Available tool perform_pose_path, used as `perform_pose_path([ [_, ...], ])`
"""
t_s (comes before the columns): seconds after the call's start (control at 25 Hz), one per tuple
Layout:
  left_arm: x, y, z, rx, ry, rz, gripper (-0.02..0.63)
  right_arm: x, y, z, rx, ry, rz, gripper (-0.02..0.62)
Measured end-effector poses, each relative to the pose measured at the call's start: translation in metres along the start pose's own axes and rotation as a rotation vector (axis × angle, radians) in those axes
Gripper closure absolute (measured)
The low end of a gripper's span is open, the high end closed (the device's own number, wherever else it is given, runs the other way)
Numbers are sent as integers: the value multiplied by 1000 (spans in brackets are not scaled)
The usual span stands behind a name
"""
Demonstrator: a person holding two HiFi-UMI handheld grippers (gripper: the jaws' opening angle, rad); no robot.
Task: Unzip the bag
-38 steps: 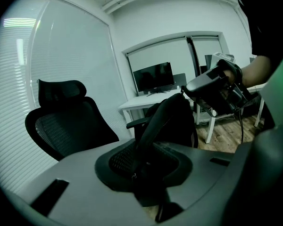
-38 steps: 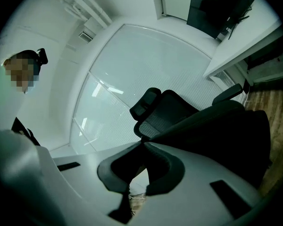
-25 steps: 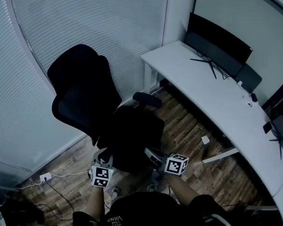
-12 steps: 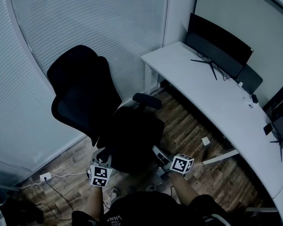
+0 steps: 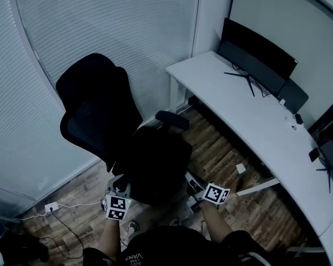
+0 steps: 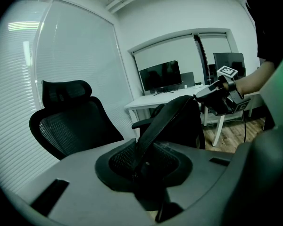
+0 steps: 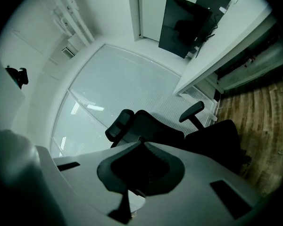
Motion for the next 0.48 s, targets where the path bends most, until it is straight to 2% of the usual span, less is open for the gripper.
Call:
perform_pose_path([
  [0.24,4,2,-1,-7,5,-2,511,19,-5,-8,23,68,16,549],
  [0.48,3,1,-2,-9,2,2,509,22,-4,-6,33,73,48,549],
])
Point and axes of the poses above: the fingertips, and each gripper's own axes: z forward along the fingers, x to its right, y out of its underside, the point moved 6 cm from there along -z, backward along the fingers, and after that the axes turned 13 degrees about z, right-handed, at the moved point
